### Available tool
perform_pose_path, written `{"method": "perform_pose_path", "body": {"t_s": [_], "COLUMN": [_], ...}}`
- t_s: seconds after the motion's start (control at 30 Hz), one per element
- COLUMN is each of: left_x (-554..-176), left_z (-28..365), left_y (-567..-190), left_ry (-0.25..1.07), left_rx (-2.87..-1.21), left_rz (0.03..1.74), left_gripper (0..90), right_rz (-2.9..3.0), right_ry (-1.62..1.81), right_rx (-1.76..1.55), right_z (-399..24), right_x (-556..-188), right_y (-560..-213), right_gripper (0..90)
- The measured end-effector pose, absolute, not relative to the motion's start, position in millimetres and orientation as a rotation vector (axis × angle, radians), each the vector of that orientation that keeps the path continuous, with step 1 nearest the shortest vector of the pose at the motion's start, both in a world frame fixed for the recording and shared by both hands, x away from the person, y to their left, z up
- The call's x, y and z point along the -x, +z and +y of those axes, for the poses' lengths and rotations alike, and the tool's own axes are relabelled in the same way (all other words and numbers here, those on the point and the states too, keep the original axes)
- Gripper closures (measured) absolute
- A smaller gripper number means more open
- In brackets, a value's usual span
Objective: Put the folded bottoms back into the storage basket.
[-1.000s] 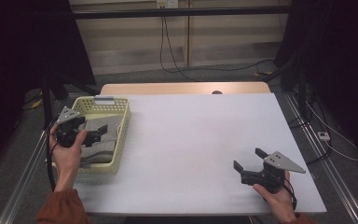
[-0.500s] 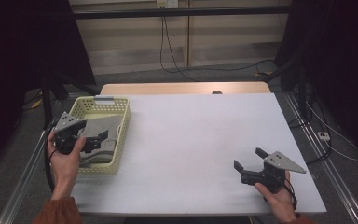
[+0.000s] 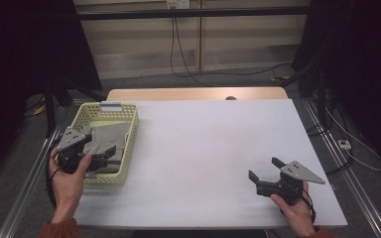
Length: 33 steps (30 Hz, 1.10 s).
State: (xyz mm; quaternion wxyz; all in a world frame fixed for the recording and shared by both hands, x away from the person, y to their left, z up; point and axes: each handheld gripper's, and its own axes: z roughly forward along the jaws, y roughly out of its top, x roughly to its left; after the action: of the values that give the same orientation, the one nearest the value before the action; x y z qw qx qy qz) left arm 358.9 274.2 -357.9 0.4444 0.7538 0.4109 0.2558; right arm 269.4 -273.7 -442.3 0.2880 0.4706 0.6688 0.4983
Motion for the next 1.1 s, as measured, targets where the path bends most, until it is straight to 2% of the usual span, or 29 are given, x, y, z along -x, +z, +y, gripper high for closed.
{"method": "perform_pose_path", "body": {"t_s": [0.47, 1.1], "left_x": [-334.2, -330.3], "left_z": [266.7, 234.7], "left_y": [-359.2, -364.9], "left_ry": [0.64, 0.586], "left_rx": [-1.83, -1.888], "left_rz": [0.961, 0.889], "left_gripper": [6.6, 6.5], "right_rz": [1.788, 1.79], "right_ry": [1.334, 1.333], "right_rx": [-1.249, -1.246], "right_z": [-273.1, -272.7], "right_x": [-268.4, -268.2], "right_y": [-441.2, -441.1], "right_gripper": [4.2, 4.4]}}
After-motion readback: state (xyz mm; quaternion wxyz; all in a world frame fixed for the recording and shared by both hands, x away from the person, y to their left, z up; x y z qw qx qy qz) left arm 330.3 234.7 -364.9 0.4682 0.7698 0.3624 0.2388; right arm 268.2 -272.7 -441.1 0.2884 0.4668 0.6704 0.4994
